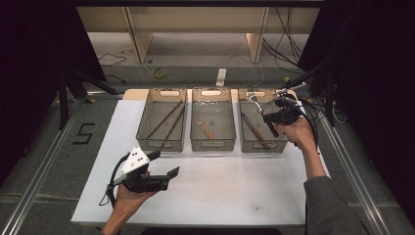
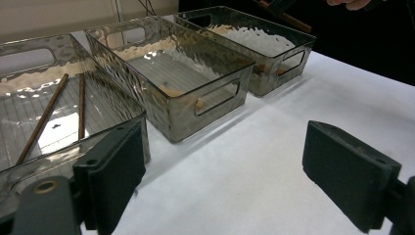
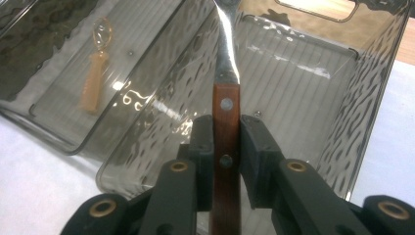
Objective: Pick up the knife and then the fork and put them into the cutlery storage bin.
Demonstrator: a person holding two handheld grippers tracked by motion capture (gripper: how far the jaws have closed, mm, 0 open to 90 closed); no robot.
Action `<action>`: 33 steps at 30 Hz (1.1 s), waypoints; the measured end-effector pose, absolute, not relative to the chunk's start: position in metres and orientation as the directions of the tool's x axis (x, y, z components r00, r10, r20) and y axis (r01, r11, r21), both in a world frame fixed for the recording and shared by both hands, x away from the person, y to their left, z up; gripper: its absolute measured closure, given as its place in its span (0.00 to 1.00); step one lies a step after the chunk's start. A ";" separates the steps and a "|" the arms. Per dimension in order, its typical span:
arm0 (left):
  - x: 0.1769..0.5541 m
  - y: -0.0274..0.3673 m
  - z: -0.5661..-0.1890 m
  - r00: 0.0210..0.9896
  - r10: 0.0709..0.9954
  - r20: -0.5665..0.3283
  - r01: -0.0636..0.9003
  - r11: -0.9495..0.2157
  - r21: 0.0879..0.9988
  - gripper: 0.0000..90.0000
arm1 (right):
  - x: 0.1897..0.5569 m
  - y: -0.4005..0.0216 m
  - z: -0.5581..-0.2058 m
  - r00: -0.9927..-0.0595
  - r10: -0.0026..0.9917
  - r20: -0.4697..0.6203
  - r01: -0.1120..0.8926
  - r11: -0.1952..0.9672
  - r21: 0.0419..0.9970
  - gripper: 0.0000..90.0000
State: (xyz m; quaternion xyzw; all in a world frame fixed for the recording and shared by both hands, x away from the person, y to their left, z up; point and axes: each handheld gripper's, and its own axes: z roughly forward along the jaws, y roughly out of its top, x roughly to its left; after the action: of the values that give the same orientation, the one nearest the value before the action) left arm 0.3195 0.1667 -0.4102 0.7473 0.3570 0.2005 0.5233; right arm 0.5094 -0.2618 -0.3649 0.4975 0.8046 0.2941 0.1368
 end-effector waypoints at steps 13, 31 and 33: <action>0.320 0.167 -0.411 0.663 0.745 -0.074 0.326 -0.198 0.924 0.17 | 0.522 -0.264 -0.374 -0.417 0.904 0.089 0.750 0.288 0.595 0.86; 0.320 0.166 -0.411 0.667 0.741 -0.079 0.326 -0.195 0.925 0.17 | 0.532 -0.254 -0.387 -0.411 0.908 0.077 0.777 0.305 0.551 0.86; 0.319 0.166 -0.411 0.666 0.742 -0.079 0.326 -0.193 0.926 0.17 | 0.535 -0.253 -0.391 -0.399 0.913 0.081 0.790 0.298 0.535 0.86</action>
State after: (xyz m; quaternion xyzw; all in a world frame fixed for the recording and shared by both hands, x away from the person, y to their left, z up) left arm 0.3193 0.1660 -0.4105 0.7466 0.3573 0.1981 0.5251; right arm 0.5348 -0.2535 -0.3908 0.5346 0.7967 0.2550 0.1203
